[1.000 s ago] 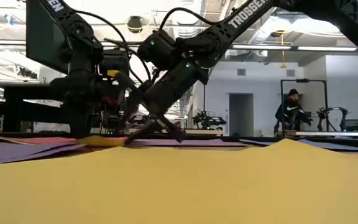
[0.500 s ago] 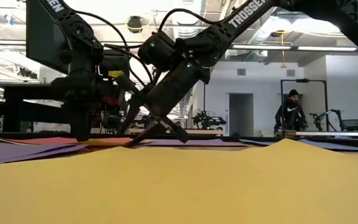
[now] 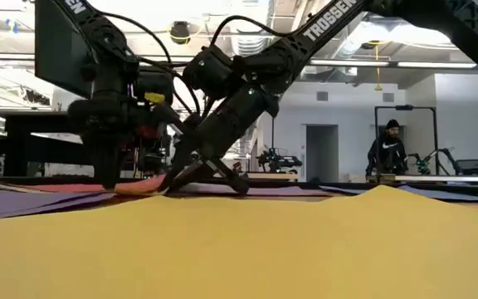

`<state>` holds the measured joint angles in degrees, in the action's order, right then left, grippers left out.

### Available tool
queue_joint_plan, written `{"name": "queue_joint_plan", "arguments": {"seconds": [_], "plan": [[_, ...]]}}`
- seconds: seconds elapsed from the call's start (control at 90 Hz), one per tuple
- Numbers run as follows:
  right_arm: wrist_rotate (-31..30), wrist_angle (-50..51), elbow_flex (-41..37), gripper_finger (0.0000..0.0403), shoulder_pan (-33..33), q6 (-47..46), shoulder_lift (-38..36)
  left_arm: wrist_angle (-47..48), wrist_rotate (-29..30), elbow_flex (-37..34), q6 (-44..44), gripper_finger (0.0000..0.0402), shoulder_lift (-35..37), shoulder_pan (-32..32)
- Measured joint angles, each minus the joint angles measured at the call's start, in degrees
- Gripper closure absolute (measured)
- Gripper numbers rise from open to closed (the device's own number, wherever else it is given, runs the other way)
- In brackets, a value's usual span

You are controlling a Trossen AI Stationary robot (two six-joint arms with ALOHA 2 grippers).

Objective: Organize paper
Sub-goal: Stack the yellow paper on top of the yellow paper

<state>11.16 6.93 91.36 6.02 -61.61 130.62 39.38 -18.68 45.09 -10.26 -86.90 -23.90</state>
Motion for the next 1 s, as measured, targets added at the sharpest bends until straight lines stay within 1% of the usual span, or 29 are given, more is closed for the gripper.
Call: {"name": "queue_joint_plan", "arguments": {"seconds": [0.167,0.344,0.433,0.544,0.711,0.844,1.0], "plan": [[2.4,5.5,0.2,0.0402,1.1,6.1,-8.0,8.7,1.1,6.7,-0.2,0.032,3.3,-0.2],[3.3,15.0,0.2,0.0403,3.9,13.7,-16.6,14.5,8.2,14.8,-0.3,0.032,7.7,-0.2],[6.5,21.4,0.2,0.0403,5.6,17.9,-20.9,16.0,10.2,18.2,0.1,0.032,9.7,-0.3],[10.5,28.5,0.2,0.0403,7.1,23.3,-26.1,17.0,10.4,21.0,1.4,0.032,12.0,-0.8],[16.8,35.5,0.2,0.0403,8.9,30.9,-33.1,18.6,10.6,24.6,6.1,0.032,14.2,-1.2],[23.5,40.0,0.2,0.0403,10.3,37.6,-35.2,20.7,10.6,28.4,11.5,0.032,15.5,-1.2],[31.6,43.2,0.2,0.0403,8.8,48.9,-35.4,23.7,10.6,33.4,20.0,0.032,16.6,-1.1]]}}
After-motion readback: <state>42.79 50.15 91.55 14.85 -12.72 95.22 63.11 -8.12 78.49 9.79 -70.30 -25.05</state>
